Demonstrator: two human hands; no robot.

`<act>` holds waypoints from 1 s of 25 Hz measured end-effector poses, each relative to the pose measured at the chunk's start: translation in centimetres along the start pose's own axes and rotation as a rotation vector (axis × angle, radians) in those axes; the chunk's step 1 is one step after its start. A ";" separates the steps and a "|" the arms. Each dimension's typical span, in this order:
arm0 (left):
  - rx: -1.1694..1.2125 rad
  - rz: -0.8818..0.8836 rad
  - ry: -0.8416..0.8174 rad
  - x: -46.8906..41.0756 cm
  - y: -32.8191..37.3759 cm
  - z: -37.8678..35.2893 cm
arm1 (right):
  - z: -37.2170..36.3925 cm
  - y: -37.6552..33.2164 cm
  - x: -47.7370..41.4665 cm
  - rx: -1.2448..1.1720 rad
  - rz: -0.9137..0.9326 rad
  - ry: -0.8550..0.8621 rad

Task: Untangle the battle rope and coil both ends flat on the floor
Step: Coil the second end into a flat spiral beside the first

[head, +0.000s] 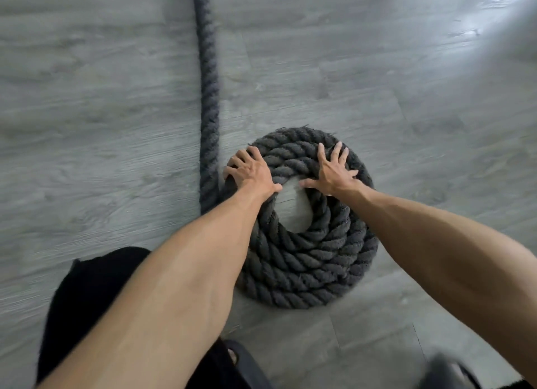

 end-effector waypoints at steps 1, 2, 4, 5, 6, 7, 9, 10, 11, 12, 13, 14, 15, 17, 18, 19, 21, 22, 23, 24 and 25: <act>0.002 0.037 0.000 -0.3 -1.5 0.6 | 0.9 -1.9 -0.7 0.036 0.029 -0.004; -0.008 0.067 0.009 -0.7 -2.7 1.3 | 1.9 -3.6 -1.5 0.063 0.060 0.003; -0.032 0.112 0.029 -1.1 -4.6 2.2 | 3.3 -6.5 -2.5 0.099 0.133 0.000; -0.036 0.138 0.034 -1.5 -5.3 2.8 | 4.0 -7.6 -3.2 0.108 0.173 -0.003; -0.031 0.173 0.031 -1.8 -6.0 3.2 | 4.5 -8.6 -4.0 0.124 0.211 -0.006; -0.020 0.210 0.027 -2.1 -6.7 3.4 | 5.1 -9.7 -4.8 0.147 0.249 -0.005; 0.005 0.264 0.035 -2.7 -7.5 3.9 | 6.5 -11.5 -6.3 0.204 0.317 0.008; 0.016 0.290 0.041 -3.0 -7.6 4.2 | 7.5 -12.6 -7.1 0.243 0.356 0.013; 0.031 0.319 0.043 -3.3 -7.7 4.2 | 8.3 -13.5 -7.8 0.282 0.390 0.013; 0.050 0.355 0.040 -3.7 -7.9 4.4 | 9.3 -14.4 -8.5 0.325 0.421 0.014; 0.078 0.392 0.035 -4.0 -8.0 4.6 | 10.4 -15.4 -9.2 0.372 0.452 0.015; 0.100 0.424 0.039 -4.1 -8.1 4.7 | 11.2 -16.3 -9.7 0.417 0.482 0.017; 0.104 0.441 0.064 -4.4 -8.0 5.3 | 12.0 -17.3 -10.4 0.463 0.519 0.020; 0.054 0.379 0.205 -5.3 -7.0 7.5 | 13.0 -19.0 -11.9 0.536 0.589 0.012; 0.054 0.302 0.254 -6.4 -6.4 8.8 | 13.5 -19.8 -12.6 0.560 0.621 0.014; 0.091 0.223 0.254 -7.8 -5.9 9.9 | 13.8 -20.2 -13.0 0.575 0.649 0.025; 0.195 0.113 0.158 -11.0 -5.5 11.8 | 14.0 -20.6 -13.0 0.585 0.712 0.071; 0.214 0.092 0.102 -12.3 -5.6 12.4 | 14.0 -20.2 -12.5 0.563 0.735 0.112; 0.200 0.086 0.063 -13.1 -5.8 12.7 | 13.7 -19.2 -11.9 0.517 0.733 0.174; 0.171 0.089 0.051 -13.7 -6.0 12.7 | 13.5 -17.5 -11.5 0.455 0.680 0.250; 0.145 0.091 0.058 -13.9 -6.2 12.8 | 13.2 -15.0 -11.2 0.381 0.573 0.311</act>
Point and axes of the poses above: each hand's wrist, its own x-axis away from the middle knuckle, its own z-axis out of the back of the hand, y = z × x, the point moved 8 cm from there along -x, towards the middle knuckle, and after that the axes turned 10 degrees about -y, right-handed, at the moved point
